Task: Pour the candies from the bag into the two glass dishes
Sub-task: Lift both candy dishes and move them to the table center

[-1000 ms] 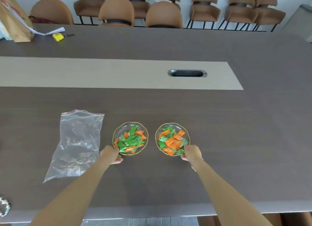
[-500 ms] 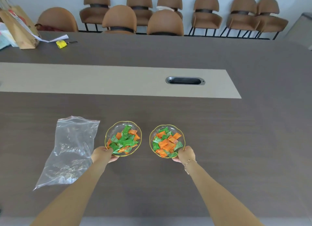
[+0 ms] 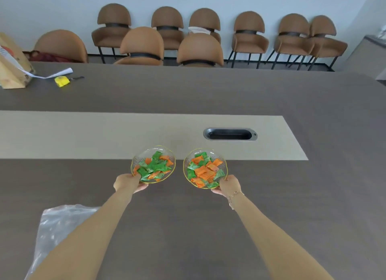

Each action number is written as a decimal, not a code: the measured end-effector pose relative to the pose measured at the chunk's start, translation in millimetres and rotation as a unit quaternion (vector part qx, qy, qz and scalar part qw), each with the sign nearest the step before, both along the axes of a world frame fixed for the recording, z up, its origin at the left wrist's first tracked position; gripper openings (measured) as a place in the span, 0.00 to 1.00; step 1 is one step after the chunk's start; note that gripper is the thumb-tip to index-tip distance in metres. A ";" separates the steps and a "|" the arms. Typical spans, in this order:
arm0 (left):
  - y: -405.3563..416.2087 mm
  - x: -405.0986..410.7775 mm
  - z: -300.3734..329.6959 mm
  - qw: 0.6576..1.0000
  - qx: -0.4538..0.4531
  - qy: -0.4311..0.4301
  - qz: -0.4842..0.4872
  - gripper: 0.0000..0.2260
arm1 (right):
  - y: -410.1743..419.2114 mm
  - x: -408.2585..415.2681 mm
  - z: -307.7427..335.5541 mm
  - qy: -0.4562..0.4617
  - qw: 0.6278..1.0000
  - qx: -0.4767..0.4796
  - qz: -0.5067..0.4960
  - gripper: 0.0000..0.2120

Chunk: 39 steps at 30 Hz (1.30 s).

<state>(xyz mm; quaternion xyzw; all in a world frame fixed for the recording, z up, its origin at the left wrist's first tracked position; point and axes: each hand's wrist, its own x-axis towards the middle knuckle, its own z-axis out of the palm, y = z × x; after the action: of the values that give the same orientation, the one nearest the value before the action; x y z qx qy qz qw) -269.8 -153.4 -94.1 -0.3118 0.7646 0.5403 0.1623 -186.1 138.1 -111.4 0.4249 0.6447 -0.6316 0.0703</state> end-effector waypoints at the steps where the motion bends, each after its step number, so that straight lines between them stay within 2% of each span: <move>1: 3.1 -20.3 -2.3 1.000 0.001 -0.003 0.000 0.11 | 2.9 -19.4 0.0 0.005 1.000 0.000 -0.003 0.09; 3: 8.0 -60.1 -6.8 1.000 -0.003 -0.004 -0.006 0.12 | 8.3 -59.5 -0.2 0.005 1.000 -0.003 -0.007 0.09; 8: 21.1 -141.1 -24.7 1.000 0.005 0.004 -0.003 0.11 | 20.9 -144.7 -11.1 -0.018 1.000 0.011 -0.010 0.02; 11: 27.1 -174.3 -41.9 1.000 0.022 0.005 0.006 0.09 | 25.4 -177.2 -29.4 -0.031 0.999 0.036 0.002 0.04; 13: 30.6 -193.6 -54.5 0.999 0.036 0.006 0.017 0.07 | 25.5 -198.0 -45.7 -0.032 0.999 0.024 -0.004 0.10; 15: 32.7 -207.3 -66.2 0.998 0.053 0.006 0.032 0.06 | 24.2 -214.4 -57.2 -0.026 1.000 0.010 -0.013 0.10; 20: 26.9 -214.2 -96.0 0.995 0.070 -0.010 0.065 0.06 | 19.8 -229.9 -78.5 -0.010 1.000 -0.008 -0.022 0.12; 26: 25.8 -213.9 -101.9 0.989 0.097 -0.001 0.114 0.03 | 21.2 -229.9 -86.0 -0.011 1.000 -0.016 -0.011 0.14; 35: 26.5 -206.6 -97.8 0.982 0.142 0.013 0.126 0.15 | 16.1 -225.8 -76.4 -0.026 0.999 -0.017 -0.028 0.13; 39: 26.5 -203.3 -92.4 0.984 0.144 0.009 0.108 0.17 | 15.3 -225.0 -75.5 -0.028 0.999 -0.029 -0.036 0.13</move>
<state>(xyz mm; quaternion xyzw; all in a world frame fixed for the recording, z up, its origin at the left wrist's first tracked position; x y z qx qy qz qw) -473.1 -126.9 -186.6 -0.3613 0.6420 0.6618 0.1392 -411.2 153.3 -186.9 0.4636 0.6082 -0.6397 0.0775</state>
